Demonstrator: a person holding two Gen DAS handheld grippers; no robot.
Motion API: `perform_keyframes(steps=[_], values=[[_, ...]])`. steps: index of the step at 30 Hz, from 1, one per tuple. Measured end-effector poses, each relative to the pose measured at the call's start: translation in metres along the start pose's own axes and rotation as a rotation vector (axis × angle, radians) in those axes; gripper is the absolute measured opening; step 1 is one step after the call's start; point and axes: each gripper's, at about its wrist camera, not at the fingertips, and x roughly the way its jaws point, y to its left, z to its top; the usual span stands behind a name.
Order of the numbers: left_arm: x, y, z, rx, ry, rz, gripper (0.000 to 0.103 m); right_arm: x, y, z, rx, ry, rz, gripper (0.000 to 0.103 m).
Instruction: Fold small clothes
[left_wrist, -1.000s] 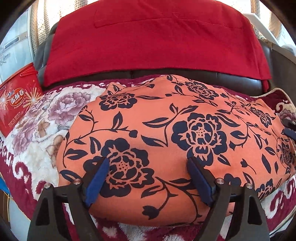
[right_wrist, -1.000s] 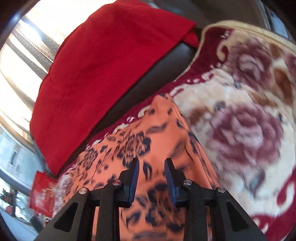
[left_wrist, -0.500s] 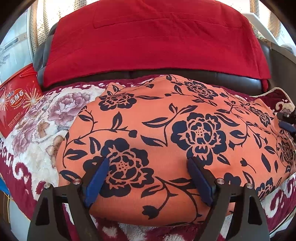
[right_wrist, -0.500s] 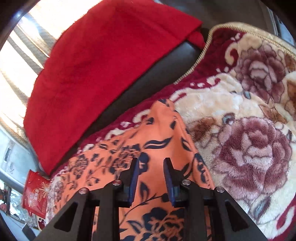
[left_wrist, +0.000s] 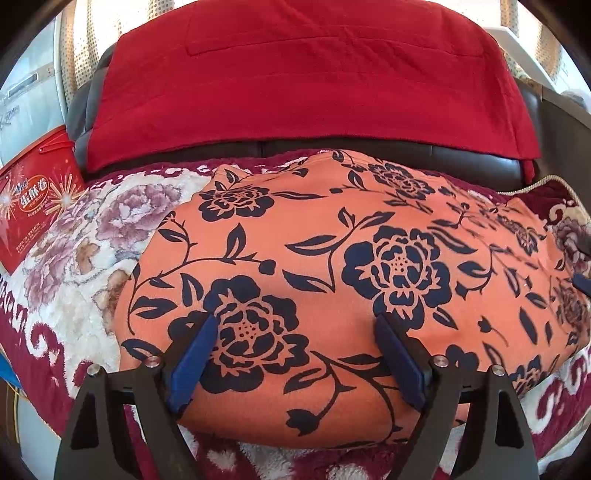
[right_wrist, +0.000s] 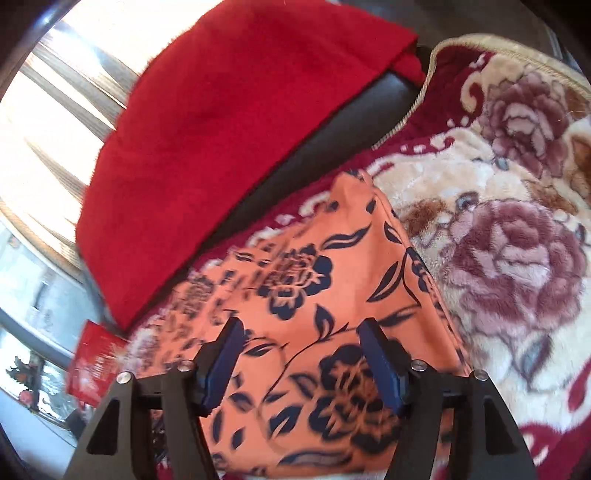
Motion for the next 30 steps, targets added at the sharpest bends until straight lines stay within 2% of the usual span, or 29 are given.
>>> perform_keyframes(steps=[3, 6, 8, 10, 15, 16, 18, 22, 27, 30], values=[[-0.015, 0.009, 0.006, -0.031, -0.055, -0.010, 0.088, -0.028, -0.004, -0.017, 0.010, -0.032, 0.052, 0.069], [-0.025, 0.017, 0.007, -0.030, -0.116, 0.032, 0.088, -0.046, -0.014, -0.030, 0.064, -0.029, 0.118, 0.069], [-0.017, 0.016, 0.005, -0.007, -0.081, 0.059, 0.088, -0.059, -0.019, -0.039, 0.098, -0.039, 0.159, 0.069], [0.003, 0.013, -0.001, 0.025, 0.023, 0.073, 0.088, -0.066, -0.026, -0.048, 0.146, -0.024, 0.199, 0.069], [-0.010, 0.018, -0.001, 0.031, -0.009, 0.068, 0.088, -0.057, -0.046, -0.065, 0.272, 0.038, 0.228, 0.070], [-0.015, 0.023, -0.002, 0.022, -0.024, 0.071, 0.088, -0.056, -0.051, -0.067, 0.305, 0.039, 0.255, 0.070], [-0.022, 0.037, -0.001, -0.030, -0.047, 0.075, 0.088, -0.056, -0.058, -0.070, 0.352, 0.032, 0.293, 0.068], [-0.026, 0.074, 0.002, -0.144, -0.052, 0.117, 0.088, -0.052, -0.071, -0.075, 0.423, 0.016, 0.309, 0.064], [-0.025, 0.116, 0.005, -0.257, -0.035, 0.138, 0.088, -0.043, -0.081, -0.078, 0.460, 0.010, 0.262, 0.064], [-0.023, 0.126, 0.006, -0.285, -0.030, 0.126, 0.088, -0.035, -0.091, -0.080, 0.506, 0.022, 0.242, 0.064]])
